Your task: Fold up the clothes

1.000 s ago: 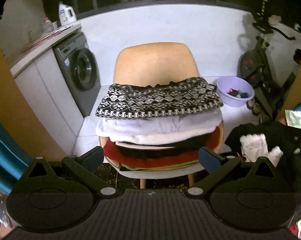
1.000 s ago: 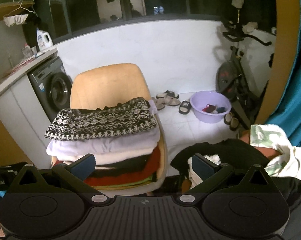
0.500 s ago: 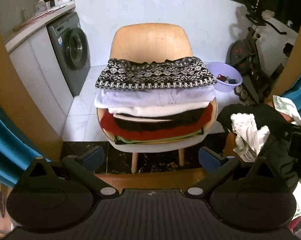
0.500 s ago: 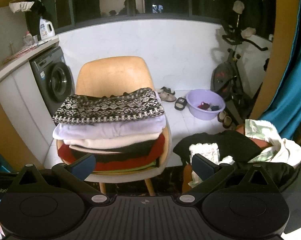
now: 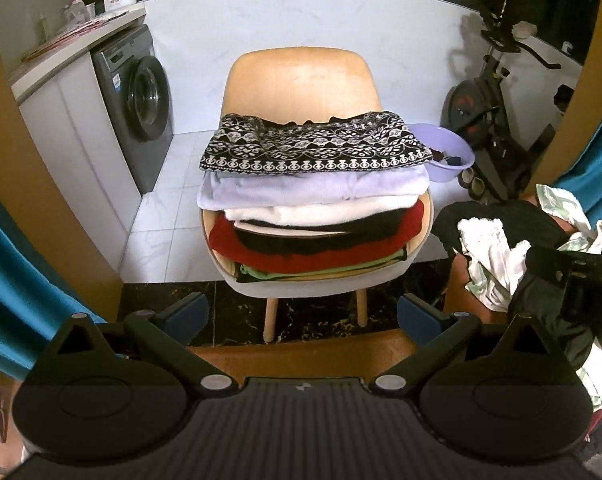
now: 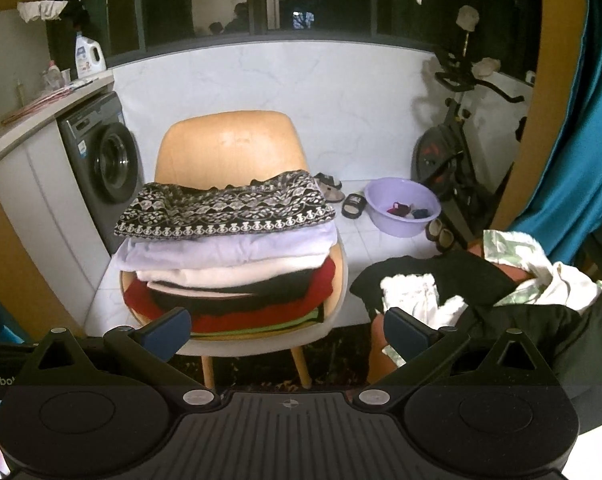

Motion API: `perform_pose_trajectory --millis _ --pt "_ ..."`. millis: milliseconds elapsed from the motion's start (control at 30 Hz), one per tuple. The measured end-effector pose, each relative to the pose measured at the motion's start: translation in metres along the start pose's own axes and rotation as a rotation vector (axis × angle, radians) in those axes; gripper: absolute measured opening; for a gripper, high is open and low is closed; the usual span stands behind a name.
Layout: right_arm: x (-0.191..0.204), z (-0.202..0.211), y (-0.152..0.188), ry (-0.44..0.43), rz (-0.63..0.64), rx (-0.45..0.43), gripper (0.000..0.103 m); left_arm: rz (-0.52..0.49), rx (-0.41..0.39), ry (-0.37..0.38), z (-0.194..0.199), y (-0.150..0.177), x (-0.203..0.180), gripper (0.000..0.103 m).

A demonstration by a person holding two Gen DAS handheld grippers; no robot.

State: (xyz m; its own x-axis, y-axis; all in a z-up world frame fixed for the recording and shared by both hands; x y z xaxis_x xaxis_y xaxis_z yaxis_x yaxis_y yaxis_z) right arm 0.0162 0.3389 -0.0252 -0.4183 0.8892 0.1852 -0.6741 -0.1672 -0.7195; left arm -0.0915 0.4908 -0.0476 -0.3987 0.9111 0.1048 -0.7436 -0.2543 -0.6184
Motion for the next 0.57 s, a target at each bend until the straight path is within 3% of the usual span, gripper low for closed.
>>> perform_pose_trajectory --millis 567 --pt "0.018 0.005 0.018 0.014 -0.017 0.006 0.102 -0.004 -0.017 0.025 0.000 0.005 0.013 0.102"
Point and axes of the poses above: each gripper's, at about its wrist camera, not at the fingertips, and z roughly against the way its jaws point, x to its left, y to its underside, the point moved 9 cm from there along -z, roughly the way its jaws point, and after that the axes turned 11 degrees about -z, right-handed, at the moved point
